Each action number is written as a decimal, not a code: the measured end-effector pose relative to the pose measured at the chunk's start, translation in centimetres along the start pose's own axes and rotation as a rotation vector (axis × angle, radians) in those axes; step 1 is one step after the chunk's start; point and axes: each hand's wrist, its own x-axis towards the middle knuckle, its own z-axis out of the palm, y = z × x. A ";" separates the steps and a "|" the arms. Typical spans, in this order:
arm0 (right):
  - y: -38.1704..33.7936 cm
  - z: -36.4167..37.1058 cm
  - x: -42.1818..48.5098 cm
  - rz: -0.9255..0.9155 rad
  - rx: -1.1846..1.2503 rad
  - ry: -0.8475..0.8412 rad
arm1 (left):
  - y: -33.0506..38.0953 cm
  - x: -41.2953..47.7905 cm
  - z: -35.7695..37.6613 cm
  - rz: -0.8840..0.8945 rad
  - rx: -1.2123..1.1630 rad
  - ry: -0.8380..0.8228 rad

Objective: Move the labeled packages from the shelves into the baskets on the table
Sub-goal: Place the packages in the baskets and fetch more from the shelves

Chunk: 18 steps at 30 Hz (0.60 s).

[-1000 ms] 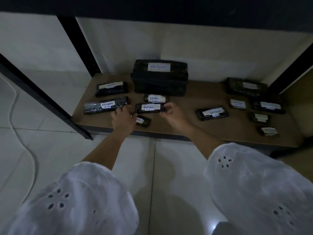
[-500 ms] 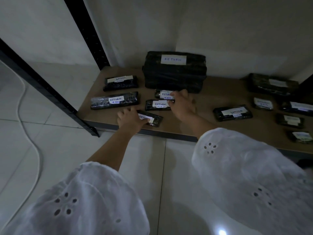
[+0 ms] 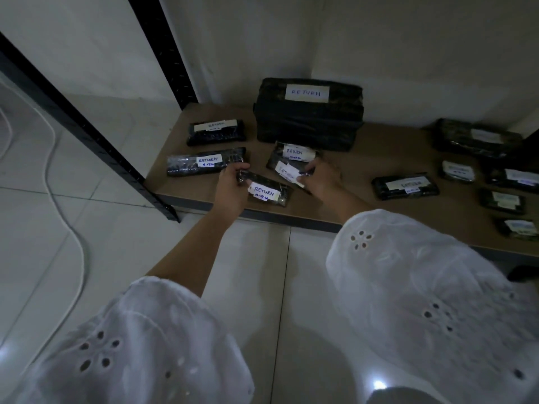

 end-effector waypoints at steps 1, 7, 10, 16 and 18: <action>-0.1 -0.5 -0.8 0.008 0.009 -0.029 | 0.6 -0.6 -0.2 -0.011 -0.023 -0.010; -2.1 -5.5 -8.3 0.208 0.252 -0.208 | 6.4 -7.5 -3.3 -0.127 -0.136 -0.015; -3.9 -9.7 -13.9 0.370 0.562 -0.228 | 10.3 -12.3 -5.7 -0.198 -0.171 -0.018; -6.7 -18.7 -23.8 0.511 0.738 -0.220 | 19.3 -22.2 -11.0 -0.297 -0.334 -0.042; -8.7 -22.4 -26.2 0.497 0.780 -0.234 | 23.2 -24.5 -12.9 -0.311 -0.341 -0.054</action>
